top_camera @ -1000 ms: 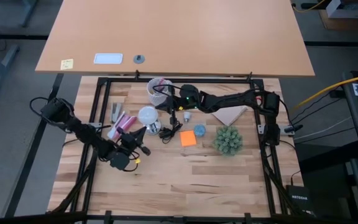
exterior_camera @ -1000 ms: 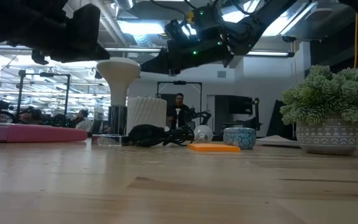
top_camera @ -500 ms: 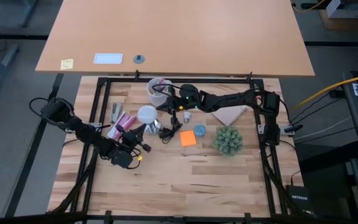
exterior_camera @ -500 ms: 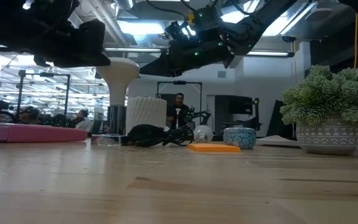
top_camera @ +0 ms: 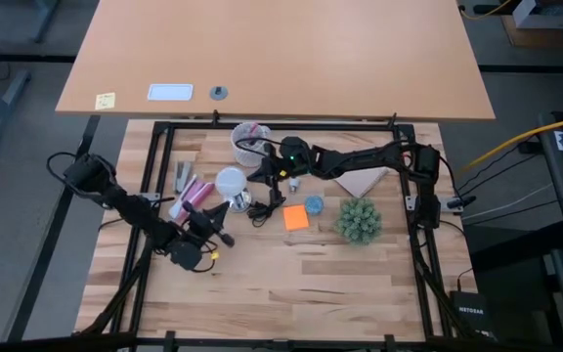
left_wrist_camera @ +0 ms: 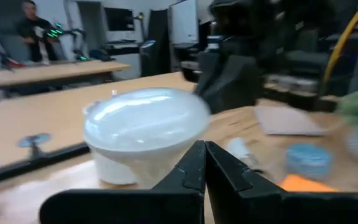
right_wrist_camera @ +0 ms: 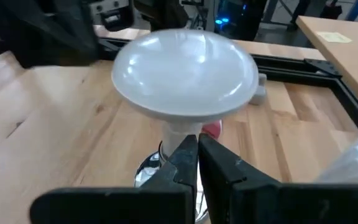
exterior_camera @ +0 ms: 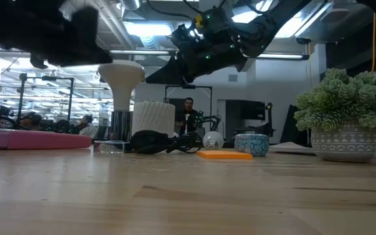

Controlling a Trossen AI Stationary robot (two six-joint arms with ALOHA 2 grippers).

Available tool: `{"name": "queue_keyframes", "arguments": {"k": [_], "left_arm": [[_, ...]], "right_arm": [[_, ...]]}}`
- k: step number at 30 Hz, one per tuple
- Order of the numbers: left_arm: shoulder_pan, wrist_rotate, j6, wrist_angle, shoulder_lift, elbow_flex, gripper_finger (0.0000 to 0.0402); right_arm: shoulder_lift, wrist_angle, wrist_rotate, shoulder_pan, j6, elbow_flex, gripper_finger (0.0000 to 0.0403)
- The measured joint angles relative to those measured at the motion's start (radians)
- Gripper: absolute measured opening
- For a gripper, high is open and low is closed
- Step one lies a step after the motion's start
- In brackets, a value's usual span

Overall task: Screw lightbulb
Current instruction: Insert the lightbulb into the silver lamp

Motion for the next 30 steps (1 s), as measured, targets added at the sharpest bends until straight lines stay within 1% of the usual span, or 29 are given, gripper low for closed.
{"name": "queue_keyframes", "arguments": {"k": [1, 3, 5, 6, 9, 12, 13, 15, 17, 19, 20, 22, 24, 26, 28, 30], "left_arm": [[-0.016, -0.001, 0.002, 0.025, 0.0, 0.005, 0.0], [-0.047, 0.0, 0.055, 0.1, -0.002, 0.024, 0.0], [-0.072, 0.0, 0.171, 0.19, -0.024, 0.048, 0.0], [-0.083, 0.0, 0.256, 0.238, -0.041, 0.064, 0.0], [-0.109, 0.0, 0.621, 0.381, -0.128, 0.111, 0.0], [-0.128, 0.02, 1.046, 0.513, -0.257, 0.157, 0.0], [-0.136, 0.061, 1.162, 0.552, -0.309, 0.171, 0.0], [-0.159, 0.197, 1.35, 0.594, -0.425, 0.178, 0.0], [-0.187, 0.302, 1.44, 0.571, -0.552, 0.175, 0.0], [-0.198, 0.336, 1.443, 0.524, -0.679, 0.153, 0.0], [-0.197, 0.338, 1.416, 0.477, -0.742, 0.132, 0.0], [-0.179, 0.359, 1.306, 0.335, -0.853, 0.081, 0.0], [-0.144, 0.464, 1.152, 0.147, -0.958, 0.013, 0.0], [-0.091, 0.626, 0.967, -0.022, -1.052, -0.058, 0.0], [-0.029, 0.748, 0.793, -0.095, -1.113, -0.129, 0.0], [0.035, 0.786, 0.637, -0.098, -1.134, -0.2, 0.0]], "right_arm": [[0.0, 0.0, 0.008, -0.002, 0.0, 0.0, 0.0019], [0.0, 0.001, 0.016, -0.009, 0.001, 0.0, 0.0019], [0.0, 0.001, 0.023, -0.011, 0.002, 0.0, 0.0019], [0.0, 0.005, 0.023, -0.011, 0.002, 0.0, 0.0019], [0.0, 0.006, 0.022, -0.009, 0.002, 0.0, 0.0019], [0.0, 0.009, 0.02, -0.008, 0.002, 0.0, 0.0019], [0.0, 0.012, 0.02, -0.009, 0.002, 0.0, 0.0019], [0.0, 0.014, 0.021, -0.009, 0.002, 0.0, 0.0019], [0.0, 0.023, 0.021, -0.01, 0.002, 0.0, 0.0019], [0.0, 0.036, 0.021, -0.01, 0.002, 0.0, 0.0019], [0.0, 0.047, 0.017, -0.01, 0.002, 0.0, 0.0019], [0.0, 0.075, -0.016, -0.01, 0.002, 0.0, 0.0019], [-0.001, 0.098, -0.049, -0.01, 0.002, 0.0, 0.0019], [-0.002, 0.112, -0.065, -0.01, 0.005, 0.0, 0.0019], [-0.002, 0.121, -0.067, -0.01, 0.028, 0.0, 0.0019], [-0.002, 0.121, -0.068, -0.01, 0.046, 0.0, 0.0019]]}}
